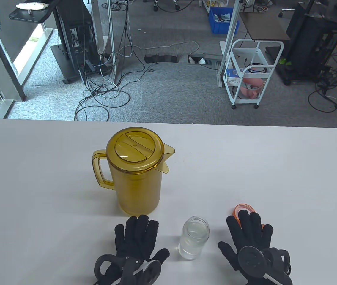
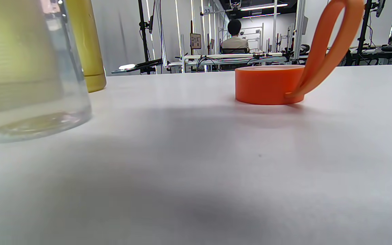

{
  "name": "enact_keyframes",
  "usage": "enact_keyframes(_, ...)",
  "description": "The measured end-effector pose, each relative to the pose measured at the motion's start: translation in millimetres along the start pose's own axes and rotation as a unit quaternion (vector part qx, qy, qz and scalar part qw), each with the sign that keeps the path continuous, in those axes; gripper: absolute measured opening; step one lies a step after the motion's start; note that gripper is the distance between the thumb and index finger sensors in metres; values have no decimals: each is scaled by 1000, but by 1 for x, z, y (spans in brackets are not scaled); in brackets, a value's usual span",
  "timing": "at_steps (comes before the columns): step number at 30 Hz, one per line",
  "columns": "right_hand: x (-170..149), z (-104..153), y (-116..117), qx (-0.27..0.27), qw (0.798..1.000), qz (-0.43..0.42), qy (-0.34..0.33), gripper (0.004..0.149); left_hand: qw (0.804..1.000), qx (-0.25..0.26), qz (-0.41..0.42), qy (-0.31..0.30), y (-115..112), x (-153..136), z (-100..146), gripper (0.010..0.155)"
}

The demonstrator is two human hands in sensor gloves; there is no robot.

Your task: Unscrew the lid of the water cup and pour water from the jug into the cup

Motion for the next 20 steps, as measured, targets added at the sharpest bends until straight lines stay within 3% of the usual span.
enact_keyframes(20, 1, 2, 0, 4, 1000, -27, -15, 79, 1000, -16, 10, -4, -6, 2, -1, 85)
Point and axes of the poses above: the tracker on the back of each hand, its own x axis roughly to the thumb side, its own z axis roughly from the fingertips to the wrist, y = z × x, the point moved 2 cm from there along -z, roughly from the wrist to the fingertips
